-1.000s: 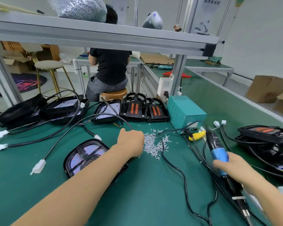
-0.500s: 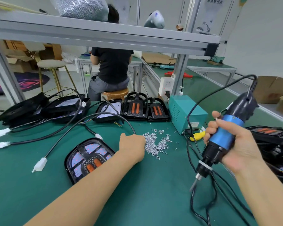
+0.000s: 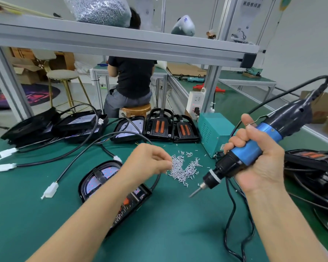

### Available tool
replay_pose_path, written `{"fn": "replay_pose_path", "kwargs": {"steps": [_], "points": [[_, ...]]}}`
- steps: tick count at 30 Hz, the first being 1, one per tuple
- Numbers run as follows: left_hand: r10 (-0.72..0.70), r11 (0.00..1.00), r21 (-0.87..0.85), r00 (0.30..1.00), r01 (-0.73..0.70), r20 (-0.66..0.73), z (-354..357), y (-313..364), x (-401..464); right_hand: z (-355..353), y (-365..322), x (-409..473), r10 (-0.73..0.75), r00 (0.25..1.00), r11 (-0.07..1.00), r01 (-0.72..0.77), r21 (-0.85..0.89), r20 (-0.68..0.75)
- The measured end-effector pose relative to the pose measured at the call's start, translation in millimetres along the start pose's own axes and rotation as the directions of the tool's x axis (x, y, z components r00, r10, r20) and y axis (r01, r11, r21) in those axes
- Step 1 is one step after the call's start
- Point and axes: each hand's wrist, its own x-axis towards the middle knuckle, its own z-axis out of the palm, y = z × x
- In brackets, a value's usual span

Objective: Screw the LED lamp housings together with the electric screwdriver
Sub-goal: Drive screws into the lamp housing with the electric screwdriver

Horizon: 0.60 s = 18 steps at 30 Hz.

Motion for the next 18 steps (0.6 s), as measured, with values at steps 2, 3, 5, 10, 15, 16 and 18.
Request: {"fn": "replay_pose_path", "kwargs": {"steps": [2, 3, 5, 10, 15, 16, 18], "points": [[-0.02, 0.955, -0.295, 1.0, 0.016, -0.012, -17.1, -2.3, -23.3, 9.2, 4.5, -1.4, -0.04, 0.999, 0.997, 0.04, 0.06, 0.004], [-0.046, 0.914, -0.405, 0.999, 0.031, -0.028, -23.6, -5.4, -34.2, 15.3, 7.5, -1.9, -0.062, 0.998, 0.994, 0.061, 0.095, 0.004], [-0.114, 0.815, -0.576, 0.992, 0.062, -0.054, -32.5, -14.2, -51.0, 29.6, 15.2, -2.4, -0.097, 0.995, 0.981, 0.095, 0.167, 0.001], [-0.206, 0.645, -0.761, 0.975, 0.074, -0.08, -36.0, -26.8, -75.3, 64.4, 41.5, -4.9, -0.101, 0.994, 0.963, 0.089, 0.254, 0.032], [-0.223, 0.592, -0.804, 0.97, 0.054, -0.099, -36.3, -33.4, -84.9, 83.5, 64.5, -10.0, -0.11, 0.992, 0.969, 0.094, 0.231, 0.057], [-0.228, 0.577, -0.815, 0.969, 0.053, -0.098, -36.7, -34.8, -86.1, 85.4, 67.0, -10.5, -0.113, 0.992, 0.969, 0.097, 0.225, 0.06], [-0.234, 0.549, -0.834, 0.968, 0.049, -0.097, -37.3, -37.1, -87.6, 87.6, 71.1, -10.9, -0.118, 0.991, 0.972, 0.102, 0.212, 0.064]]}}
